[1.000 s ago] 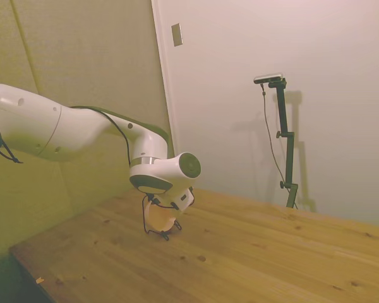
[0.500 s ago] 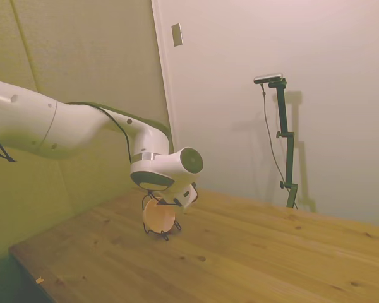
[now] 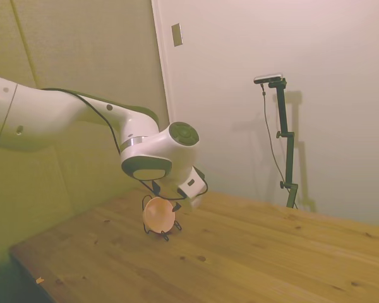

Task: Load the bowl

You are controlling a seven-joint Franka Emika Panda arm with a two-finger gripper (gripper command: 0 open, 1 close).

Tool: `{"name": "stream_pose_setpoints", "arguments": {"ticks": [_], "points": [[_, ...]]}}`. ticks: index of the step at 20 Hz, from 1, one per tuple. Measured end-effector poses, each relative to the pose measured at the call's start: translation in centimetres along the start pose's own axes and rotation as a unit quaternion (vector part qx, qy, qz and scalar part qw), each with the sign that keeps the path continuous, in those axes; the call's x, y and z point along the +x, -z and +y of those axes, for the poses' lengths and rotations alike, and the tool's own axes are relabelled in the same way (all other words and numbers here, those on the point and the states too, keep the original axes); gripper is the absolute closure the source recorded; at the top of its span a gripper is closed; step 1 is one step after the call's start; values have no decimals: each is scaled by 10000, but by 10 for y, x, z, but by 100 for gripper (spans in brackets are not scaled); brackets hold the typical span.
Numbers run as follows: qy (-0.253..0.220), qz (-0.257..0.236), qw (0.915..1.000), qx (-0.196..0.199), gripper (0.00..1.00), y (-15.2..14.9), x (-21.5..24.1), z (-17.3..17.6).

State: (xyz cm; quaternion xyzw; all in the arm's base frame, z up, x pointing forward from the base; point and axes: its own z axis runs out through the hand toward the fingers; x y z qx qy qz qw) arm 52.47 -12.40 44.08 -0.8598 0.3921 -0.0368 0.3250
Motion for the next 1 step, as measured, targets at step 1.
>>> {"name": "stream_pose_setpoints", "arguments": {"ticks": [1], "points": [[-32, 79, 9999, -63, 0, 4, 0, 9]]}}
